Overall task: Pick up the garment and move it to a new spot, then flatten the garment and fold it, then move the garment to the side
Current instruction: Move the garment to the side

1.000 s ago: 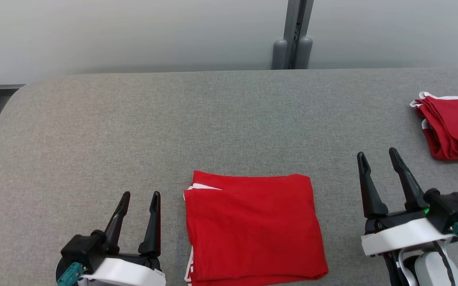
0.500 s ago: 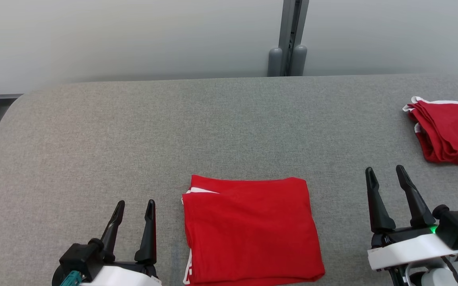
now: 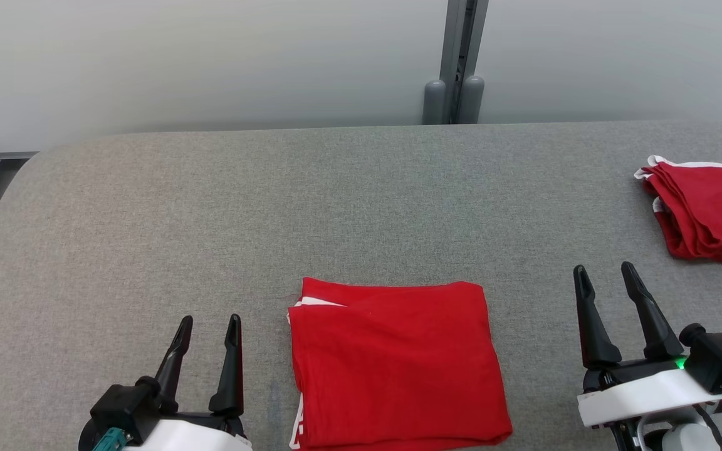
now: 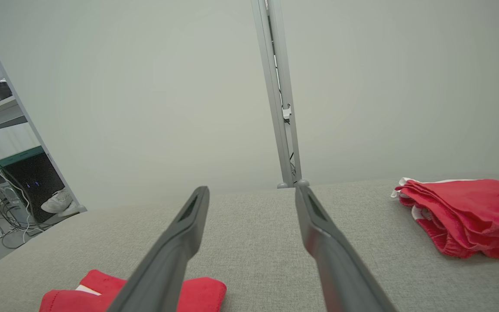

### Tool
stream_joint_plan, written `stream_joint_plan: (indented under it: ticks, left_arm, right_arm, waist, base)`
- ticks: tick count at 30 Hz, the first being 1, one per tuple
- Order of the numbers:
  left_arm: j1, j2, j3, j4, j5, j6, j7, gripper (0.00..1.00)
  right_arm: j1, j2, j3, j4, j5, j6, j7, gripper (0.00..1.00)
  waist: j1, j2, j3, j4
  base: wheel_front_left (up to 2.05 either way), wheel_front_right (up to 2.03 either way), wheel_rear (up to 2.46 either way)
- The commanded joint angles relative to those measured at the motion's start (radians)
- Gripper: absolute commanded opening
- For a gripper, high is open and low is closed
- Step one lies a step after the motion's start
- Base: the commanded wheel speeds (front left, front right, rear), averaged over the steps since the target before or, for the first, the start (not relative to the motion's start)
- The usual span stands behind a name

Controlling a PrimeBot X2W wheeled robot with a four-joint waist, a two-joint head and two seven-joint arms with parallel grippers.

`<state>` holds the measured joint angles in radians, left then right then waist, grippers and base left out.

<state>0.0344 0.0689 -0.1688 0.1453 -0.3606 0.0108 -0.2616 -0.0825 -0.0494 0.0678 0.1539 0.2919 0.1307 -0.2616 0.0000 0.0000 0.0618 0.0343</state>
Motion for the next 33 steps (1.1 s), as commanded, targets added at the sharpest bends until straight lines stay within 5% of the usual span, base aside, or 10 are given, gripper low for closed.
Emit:
stream_joint_plan:
  ticks: [1, 11, 18, 25, 33]
  left_arm:
    - [0.004, 0.0, 0.006, 0.002, 0.006, -0.003, -0.004, 1.0]
    - [0.002, -0.006, 0.019, 0.004, 0.019, -0.008, -0.004, 1.0]
    - [-0.007, -0.011, 0.015, 0.005, 0.02, -0.015, -0.004, 1.0]
    - [-0.017, -0.015, 0.005, 0.01, 0.011, -0.019, -0.004, 1.0]
    - [-0.027, -0.016, -0.013, 0.015, -0.006, -0.019, -0.004, 1.0]
  right_arm:
    - [-0.002, -0.003, -0.002, 0.004, 0.002, 0.0, -0.004, 1.0]
    - [-0.01, -0.004, -0.009, 0.082, -0.054, 0.0, -0.003, 1.0]
    - [-0.051, -0.003, 0.036, 0.204, -0.096, 0.0, 0.147, 1.0]
    - [-0.086, -0.005, 0.114, 0.254, 0.04, 0.0, 0.32, 1.0]
    - [-0.143, -0.093, 0.177, 0.277, 0.178, 0.0, 0.483, 1.0]
  waist:
    - [0.0, 0.0, 0.0, 0.0]
    - [0.0, 0.0, 0.003, 0.003]
    - [0.0, 0.0, 0.012, 0.017]
    - [0.0, 0.0, 0.026, 0.043]
    - [0.0, 0.0, 0.057, 0.095]
  base:
    - [0.0, 0.0, 0.0]
    - [0.0, 0.0, 0.0]
    - [0.0, 0.0, 0.0]
    - [0.0, 0.0, 0.0]
    - [0.0, 0.0, 0.0]
